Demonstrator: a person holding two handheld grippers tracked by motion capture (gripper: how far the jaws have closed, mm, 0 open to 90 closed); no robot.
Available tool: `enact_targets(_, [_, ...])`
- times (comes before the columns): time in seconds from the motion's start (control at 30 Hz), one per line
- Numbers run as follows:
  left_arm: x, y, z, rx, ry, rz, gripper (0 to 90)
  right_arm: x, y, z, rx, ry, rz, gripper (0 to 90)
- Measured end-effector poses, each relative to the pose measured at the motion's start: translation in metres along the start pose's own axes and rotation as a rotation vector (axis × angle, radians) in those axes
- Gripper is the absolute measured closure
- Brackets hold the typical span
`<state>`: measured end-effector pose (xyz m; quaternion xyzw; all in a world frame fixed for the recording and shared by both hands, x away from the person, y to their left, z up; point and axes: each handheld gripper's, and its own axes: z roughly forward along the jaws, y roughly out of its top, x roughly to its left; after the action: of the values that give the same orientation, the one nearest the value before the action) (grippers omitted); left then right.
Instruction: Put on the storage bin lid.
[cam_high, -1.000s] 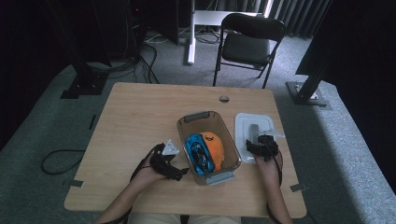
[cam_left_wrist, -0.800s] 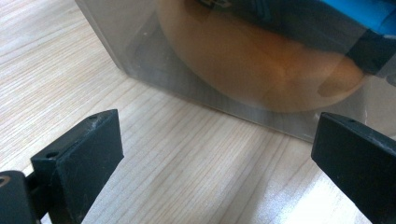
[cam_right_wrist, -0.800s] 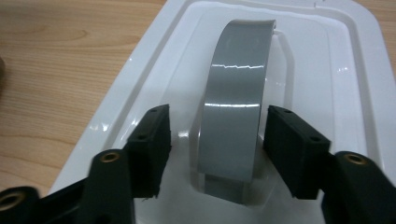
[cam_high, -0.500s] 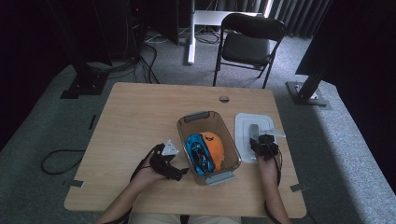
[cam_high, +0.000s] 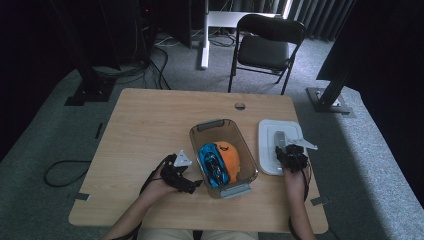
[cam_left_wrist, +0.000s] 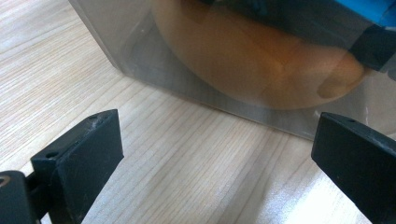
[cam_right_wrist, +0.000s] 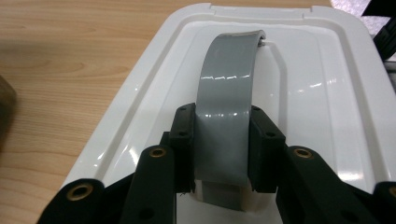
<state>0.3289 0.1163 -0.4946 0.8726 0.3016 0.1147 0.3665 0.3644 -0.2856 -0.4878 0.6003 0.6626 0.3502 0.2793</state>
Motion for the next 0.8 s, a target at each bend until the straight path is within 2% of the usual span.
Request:
enact_targets(0.37, [0.000,-0.001,0.000,0.002,-0.009,-0.002,2.7,0.006,0.007,-0.035,-0.059,0.029,-0.017,67.8])
enact_targets(0.53, [0.000,-0.001,0.000,0.004,-0.009,0.002,2.7,0.014,0.017,-0.052,-0.096,0.043,-0.031,67.8])
enact_targets(0.63, [0.000,-0.001,0.001,0.012,-0.009,0.005,2.7,0.019,0.024,-0.062,-0.113,0.067,-0.033,67.7])
enact_targets(0.8, [-0.001,0.000,0.001,0.007,-0.009,0.002,2.7,0.026,0.031,-0.070,-0.133,0.080,-0.054,67.7])
